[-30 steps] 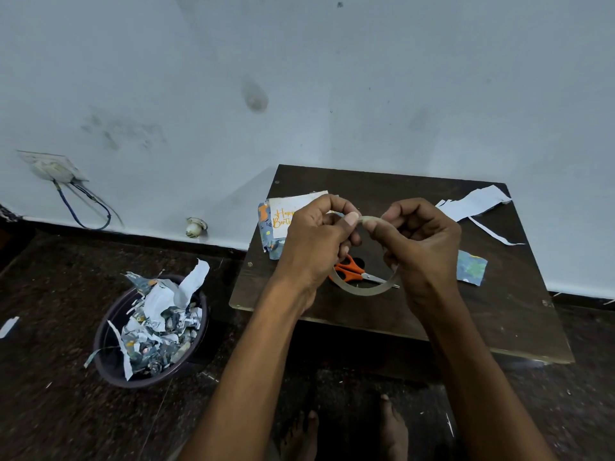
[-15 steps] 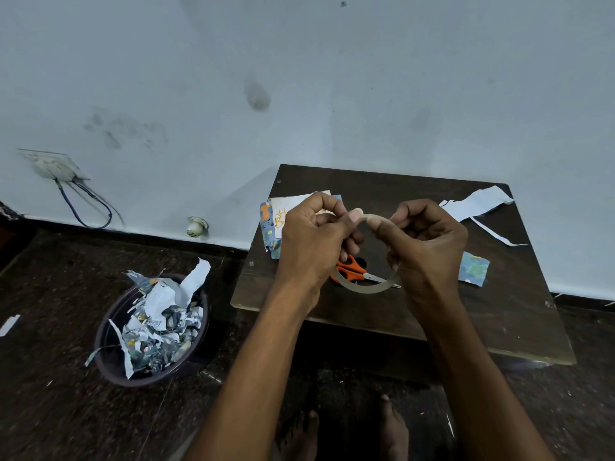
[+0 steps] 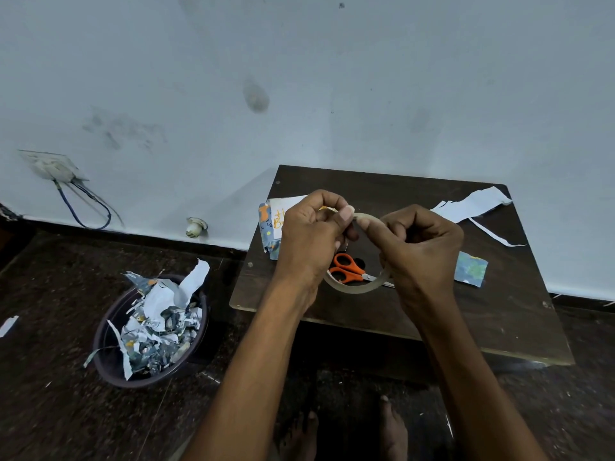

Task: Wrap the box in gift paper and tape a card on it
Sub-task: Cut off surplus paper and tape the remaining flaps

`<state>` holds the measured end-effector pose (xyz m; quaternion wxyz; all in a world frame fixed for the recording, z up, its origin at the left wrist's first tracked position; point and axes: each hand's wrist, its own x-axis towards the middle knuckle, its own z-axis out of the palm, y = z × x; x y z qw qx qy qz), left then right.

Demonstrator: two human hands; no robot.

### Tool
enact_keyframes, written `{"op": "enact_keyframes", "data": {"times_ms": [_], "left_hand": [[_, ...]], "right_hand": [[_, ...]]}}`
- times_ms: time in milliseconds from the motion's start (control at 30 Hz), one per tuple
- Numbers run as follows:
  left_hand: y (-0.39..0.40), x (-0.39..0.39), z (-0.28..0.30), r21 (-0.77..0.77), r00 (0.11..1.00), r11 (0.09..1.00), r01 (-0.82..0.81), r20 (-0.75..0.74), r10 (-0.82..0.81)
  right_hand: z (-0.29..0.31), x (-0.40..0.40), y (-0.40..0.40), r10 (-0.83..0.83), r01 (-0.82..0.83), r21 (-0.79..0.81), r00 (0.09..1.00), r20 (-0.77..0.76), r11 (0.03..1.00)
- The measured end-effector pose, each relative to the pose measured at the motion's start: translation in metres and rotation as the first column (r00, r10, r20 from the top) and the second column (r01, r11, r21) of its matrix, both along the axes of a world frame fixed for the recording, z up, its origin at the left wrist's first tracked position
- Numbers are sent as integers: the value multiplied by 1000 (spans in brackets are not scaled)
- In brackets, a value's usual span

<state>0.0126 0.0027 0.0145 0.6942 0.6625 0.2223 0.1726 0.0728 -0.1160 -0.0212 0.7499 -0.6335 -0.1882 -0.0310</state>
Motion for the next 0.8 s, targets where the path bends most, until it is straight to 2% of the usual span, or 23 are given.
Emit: {"op": "enact_keyframes", "data": {"times_ms": [233, 433, 667, 800], "left_hand": [[5, -2, 2, -14, 1000, 1000, -28, -8, 28], [2, -4, 6, -55, 1000, 998, -29, -11, 28], [3, -4, 8, -79, 999, 996, -42, -6, 42], [2, -3, 8, -92, 998, 993, -69, -1, 69]], "right_hand": [[7, -2, -1, 61, -60, -28, 997, 49, 998], [7, -2, -3, 50, -44, -50, 990, 130, 998], [12, 0, -9, 271, -271, 76, 963, 5, 960], [10, 0, -8, 314, -309, 104, 949, -31, 945]]}}
